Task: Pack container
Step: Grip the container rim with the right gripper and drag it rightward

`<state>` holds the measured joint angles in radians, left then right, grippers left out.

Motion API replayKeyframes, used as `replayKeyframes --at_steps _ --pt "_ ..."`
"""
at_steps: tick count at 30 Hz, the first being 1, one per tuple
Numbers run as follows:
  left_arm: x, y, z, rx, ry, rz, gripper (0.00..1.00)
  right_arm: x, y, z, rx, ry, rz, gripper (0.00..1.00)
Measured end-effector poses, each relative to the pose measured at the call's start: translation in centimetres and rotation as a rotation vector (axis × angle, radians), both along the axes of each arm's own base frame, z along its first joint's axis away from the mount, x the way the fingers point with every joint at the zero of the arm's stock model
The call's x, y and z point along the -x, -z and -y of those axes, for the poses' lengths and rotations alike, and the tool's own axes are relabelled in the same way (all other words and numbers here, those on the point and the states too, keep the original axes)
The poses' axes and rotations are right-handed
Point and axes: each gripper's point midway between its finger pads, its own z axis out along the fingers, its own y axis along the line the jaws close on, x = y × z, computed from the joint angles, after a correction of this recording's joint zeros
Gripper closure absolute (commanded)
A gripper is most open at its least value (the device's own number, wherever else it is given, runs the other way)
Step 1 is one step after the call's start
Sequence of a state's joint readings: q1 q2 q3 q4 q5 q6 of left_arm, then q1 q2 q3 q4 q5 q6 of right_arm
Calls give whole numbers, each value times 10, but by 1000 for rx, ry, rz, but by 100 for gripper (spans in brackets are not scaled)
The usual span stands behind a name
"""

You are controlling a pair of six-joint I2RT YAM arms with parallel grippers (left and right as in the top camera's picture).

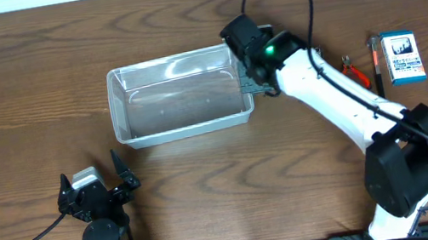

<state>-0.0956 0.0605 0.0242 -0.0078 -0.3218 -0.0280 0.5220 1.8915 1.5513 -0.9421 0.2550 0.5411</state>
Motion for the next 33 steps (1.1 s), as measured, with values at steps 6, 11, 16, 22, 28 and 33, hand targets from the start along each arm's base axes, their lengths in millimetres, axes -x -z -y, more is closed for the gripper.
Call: replayKeyframes --at_steps 6,11,16,22,28,33 --pt "0 0 0 0 0 0 2 -2 1 10 13 8 -9 75" --pt "0 0 0 0 0 0 2 -8 -1 -3 -35 -46 9 63" --pt "0 0 0 0 0 0 2 -15 -4 -22 -104 -115 33 52" --pt "0 0 0 0 0 0 2 -18 -7 -31 -137 -144 49 48" --pt "0 0 0 0 0 0 2 -21 6 -35 -138 -148 32 51" --pt "0 0 0 0 0 0 2 -18 38 -37 -124 -159 -41 64"
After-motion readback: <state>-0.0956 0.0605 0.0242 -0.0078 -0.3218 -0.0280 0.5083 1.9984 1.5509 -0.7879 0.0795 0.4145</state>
